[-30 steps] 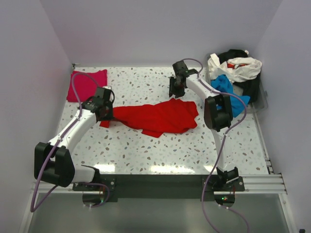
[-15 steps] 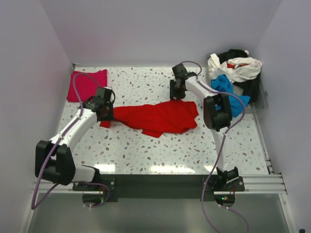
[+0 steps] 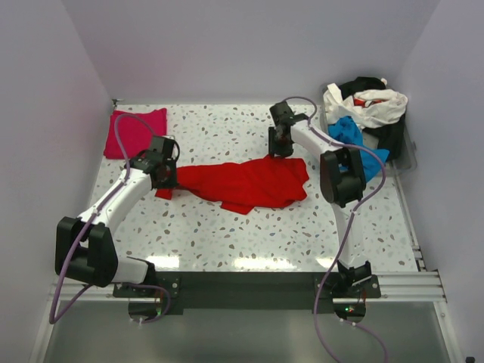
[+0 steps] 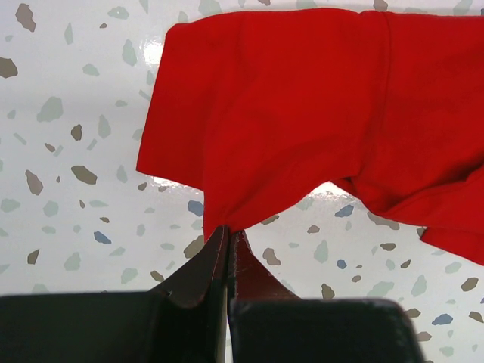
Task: Fold and stack the t-shirts
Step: Flatten the tshirt out
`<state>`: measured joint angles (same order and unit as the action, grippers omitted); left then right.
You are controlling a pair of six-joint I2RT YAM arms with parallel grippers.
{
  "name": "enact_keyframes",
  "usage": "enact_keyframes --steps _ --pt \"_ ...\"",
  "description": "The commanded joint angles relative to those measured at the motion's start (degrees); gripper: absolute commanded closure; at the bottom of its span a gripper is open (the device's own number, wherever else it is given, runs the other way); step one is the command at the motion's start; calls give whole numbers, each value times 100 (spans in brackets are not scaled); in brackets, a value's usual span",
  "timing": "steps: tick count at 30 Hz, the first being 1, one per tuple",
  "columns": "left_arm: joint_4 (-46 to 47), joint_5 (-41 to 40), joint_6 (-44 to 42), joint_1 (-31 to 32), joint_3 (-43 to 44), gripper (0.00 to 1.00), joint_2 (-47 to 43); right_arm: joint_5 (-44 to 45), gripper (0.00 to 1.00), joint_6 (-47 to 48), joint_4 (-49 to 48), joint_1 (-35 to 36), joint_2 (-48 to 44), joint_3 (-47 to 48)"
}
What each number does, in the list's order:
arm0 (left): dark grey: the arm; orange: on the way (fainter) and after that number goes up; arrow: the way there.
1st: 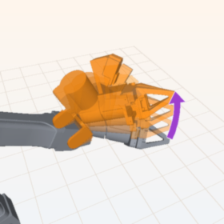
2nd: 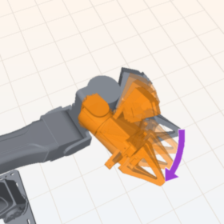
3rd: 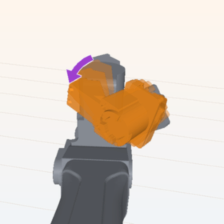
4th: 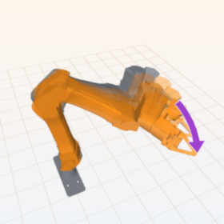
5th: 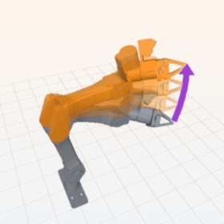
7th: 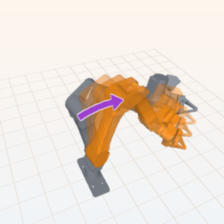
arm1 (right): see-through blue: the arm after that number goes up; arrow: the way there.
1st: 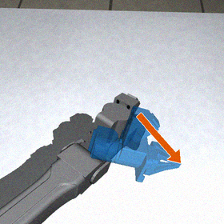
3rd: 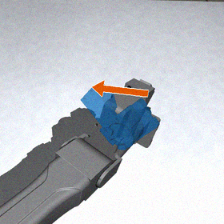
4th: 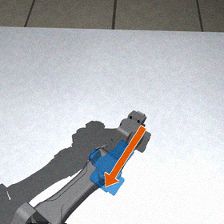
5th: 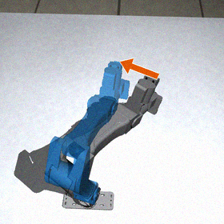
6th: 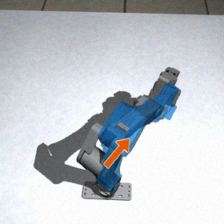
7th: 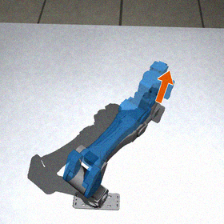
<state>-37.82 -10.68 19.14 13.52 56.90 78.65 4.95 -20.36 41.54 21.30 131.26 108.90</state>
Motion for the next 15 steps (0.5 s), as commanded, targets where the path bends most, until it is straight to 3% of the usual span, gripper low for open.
enact_keyframes --steps 1,6,7,10,15 --pt "152 31 99 -42 137 100 -34 -82 59 -29 126 -3 -461 -80" --pt "144 -4 99 -42 128 100 -69 -258 75 -73 30 -12 -619 -325" --pt "152 -5 99 -42 137 100 -61 -249 86 -73 47 -12 -654 -334" --pt "144 -22 90 -42 172 100 -52 -161 100 -73 126 -12 -733 -300" --pt "47 -426 -41 -42 487 100 71 -12 100 -65 240 -56 -1120 -194"
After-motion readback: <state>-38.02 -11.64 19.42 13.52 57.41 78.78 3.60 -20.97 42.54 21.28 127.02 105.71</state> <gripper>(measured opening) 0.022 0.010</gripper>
